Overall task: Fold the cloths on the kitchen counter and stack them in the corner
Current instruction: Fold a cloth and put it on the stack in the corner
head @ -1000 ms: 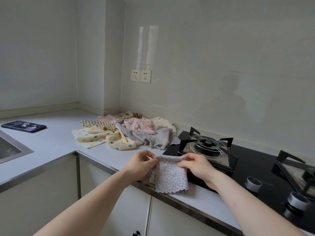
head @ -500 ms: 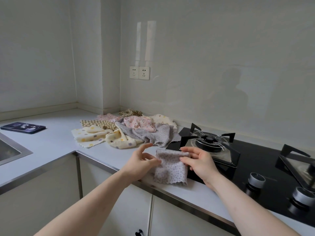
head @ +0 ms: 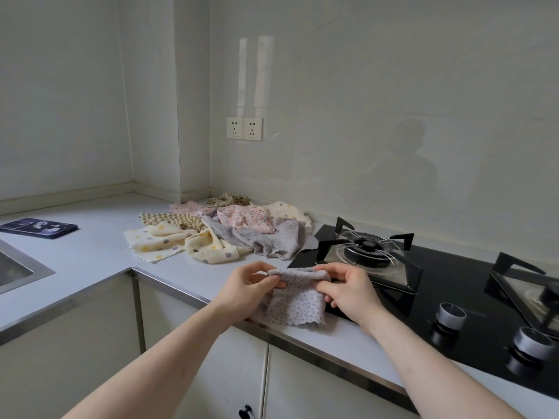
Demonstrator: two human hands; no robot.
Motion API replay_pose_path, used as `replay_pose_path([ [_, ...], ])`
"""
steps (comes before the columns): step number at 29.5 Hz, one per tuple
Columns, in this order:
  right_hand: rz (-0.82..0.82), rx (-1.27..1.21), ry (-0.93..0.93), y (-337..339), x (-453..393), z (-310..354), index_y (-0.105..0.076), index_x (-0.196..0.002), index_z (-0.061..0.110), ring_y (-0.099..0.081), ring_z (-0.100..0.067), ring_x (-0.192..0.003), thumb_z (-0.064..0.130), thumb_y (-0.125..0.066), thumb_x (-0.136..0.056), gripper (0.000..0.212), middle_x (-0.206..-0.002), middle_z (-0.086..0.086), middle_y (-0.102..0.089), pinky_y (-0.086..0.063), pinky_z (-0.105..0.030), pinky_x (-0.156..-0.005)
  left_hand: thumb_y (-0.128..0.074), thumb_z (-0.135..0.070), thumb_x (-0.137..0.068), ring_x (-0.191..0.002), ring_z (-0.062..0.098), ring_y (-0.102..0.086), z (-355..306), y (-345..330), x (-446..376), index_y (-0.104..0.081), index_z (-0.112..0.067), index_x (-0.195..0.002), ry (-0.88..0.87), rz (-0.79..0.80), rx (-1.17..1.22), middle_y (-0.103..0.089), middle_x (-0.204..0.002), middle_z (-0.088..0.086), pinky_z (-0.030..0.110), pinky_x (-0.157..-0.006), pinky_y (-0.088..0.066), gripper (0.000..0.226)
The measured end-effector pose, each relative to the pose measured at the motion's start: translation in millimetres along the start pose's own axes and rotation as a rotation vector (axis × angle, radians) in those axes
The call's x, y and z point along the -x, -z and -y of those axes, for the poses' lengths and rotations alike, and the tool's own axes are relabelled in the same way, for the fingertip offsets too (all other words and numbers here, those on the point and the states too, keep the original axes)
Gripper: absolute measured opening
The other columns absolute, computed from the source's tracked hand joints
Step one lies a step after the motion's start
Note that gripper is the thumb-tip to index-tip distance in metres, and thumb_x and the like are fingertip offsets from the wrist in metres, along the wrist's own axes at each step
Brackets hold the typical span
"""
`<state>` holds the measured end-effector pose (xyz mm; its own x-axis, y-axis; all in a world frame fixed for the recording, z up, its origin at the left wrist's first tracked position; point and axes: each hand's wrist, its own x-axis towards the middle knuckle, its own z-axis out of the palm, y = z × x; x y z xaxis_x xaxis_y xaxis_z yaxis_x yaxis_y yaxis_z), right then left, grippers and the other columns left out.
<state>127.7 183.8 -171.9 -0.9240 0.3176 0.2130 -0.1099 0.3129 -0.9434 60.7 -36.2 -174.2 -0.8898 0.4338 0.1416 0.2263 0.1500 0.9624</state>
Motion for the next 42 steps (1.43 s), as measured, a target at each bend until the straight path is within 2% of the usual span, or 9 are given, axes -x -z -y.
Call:
replay_pose_path([
  [6,-0.025,-0.073,0.035,0,-1,-5,-0.08,-0.096,0.017,-0.076,-0.02,-0.09,-0.007,-0.073,-0.086,0.026,-0.092,-0.003,-0.08,-0.062,-0.03,-0.08,-0.069,-0.021,-0.098,-0.076,0.001,-0.066,3,2,0,-0.072,-0.021,-0.095,-0.05,-0.019,0.018,-0.078,-0.085,-0.01,0.012,-0.068,-0.047,0.004],
  [9,-0.056,0.058,0.099,-2,2,-6,-0.081,-0.09,0.024,-0.075,-0.009,-0.091,-0.007,-0.071,-0.084,0.032,-0.093,0.007,-0.08,-0.057,-0.021,-0.081,-0.07,-0.02,-0.097,-0.074,0.001,-0.063,4,3,-2,-0.072,-0.022,-0.09,-0.033,-0.039,-0.014,-0.074,-0.081,-0.011,0.012,-0.069,-0.046,0.008],
  [12,-0.109,0.196,0.185,-9,8,-8,-0.079,-0.083,0.027,-0.073,-0.004,-0.09,-0.006,-0.065,-0.081,0.036,-0.094,0.015,-0.078,-0.058,-0.025,-0.082,-0.069,-0.015,-0.094,-0.071,0.003,-0.061,3,1,-1,-0.071,-0.019,-0.084,-0.011,-0.044,-0.047,-0.072,-0.08,-0.008,0.011,-0.063,-0.046,0.01],
  [18,-0.133,0.401,0.3,-17,16,-11,-0.069,-0.071,0.028,-0.067,-0.006,-0.086,0.01,-0.062,-0.082,0.022,-0.093,0.019,-0.071,-0.059,-0.034,-0.075,-0.065,-0.015,-0.085,-0.055,0.004,-0.052,4,-4,0,-0.069,-0.019,-0.073,0.003,-0.085,-0.264,-0.066,-0.066,-0.008,0.014,-0.051,-0.039,0.013],
  [25,-0.117,0.539,0.301,-17,15,-13,-0.062,-0.061,0.022,-0.051,0.001,-0.107,0.029,-0.064,-0.089,0.028,-0.103,0.023,-0.063,-0.046,-0.026,-0.081,-0.062,-0.042,-0.075,-0.075,0.014,-0.059,5,-2,-3,-0.067,-0.013,-0.067,0.003,-0.099,-0.346,-0.061,-0.091,-0.001,0.029,-0.065,-0.043,0.031],
  [29,-0.118,0.607,0.305,-19,15,-14,-0.056,-0.068,0.027,-0.053,-0.001,-0.101,0.04,-0.071,-0.084,0.026,-0.1,0.02,-0.063,-0.049,-0.028,-0.082,-0.079,-0.047,-0.079,-0.085,0.01,-0.057,13,-7,-5,-0.056,-0.022,-0.092,-0.042,-0.213,-0.472,-0.056,-0.101,-0.008,0.028,-0.07,-0.045,0.036],
  [33,-0.109,0.668,0.208,-18,19,-7,-0.047,-0.095,0.037,-0.053,-0.012,-0.094,0.051,-0.064,-0.08,0.027,-0.097,0.014,-0.057,-0.047,-0.033,-0.08,-0.073,-0.045,-0.079,-0.106,0.013,-0.059,13,-9,-5,-0.055,-0.031,-0.125,-0.028,-0.131,-0.491,-0.059,-0.117,-0.011,0.031,-0.091,-0.05,0.051],
  [36,-0.055,0.752,0.205,-20,22,-2,-0.051,-0.108,0.037,-0.047,-0.012,-0.099,0.049,-0.058,-0.082,0.029,-0.1,0.018,-0.052,-0.041,-0.031,-0.086,-0.067,-0.043,-0.076,-0.1,0.013,-0.063,13,-9,-6,-0.064,-0.036,-0.115,-0.033,-0.099,-0.498,-0.067,-0.107,-0.012,0.039,-0.09,-0.056,0.039],
  [42,-0.054,0.699,0.237,-18,24,-3,-0.052,-0.092,0.034,-0.051,-0.008,-0.091,0.043,-0.059,-0.082,0.015,-0.09,0.018,-0.056,-0.045,-0.029,-0.076,-0.071,-0.028,-0.089,-0.08,0.014,-0.063,18,-7,-7,-0.06,-0.03,-0.093,-0.038,-0.09,-0.404,-0.067,-0.086,-0.007,0.038,-0.077,-0.055,0.012],
])
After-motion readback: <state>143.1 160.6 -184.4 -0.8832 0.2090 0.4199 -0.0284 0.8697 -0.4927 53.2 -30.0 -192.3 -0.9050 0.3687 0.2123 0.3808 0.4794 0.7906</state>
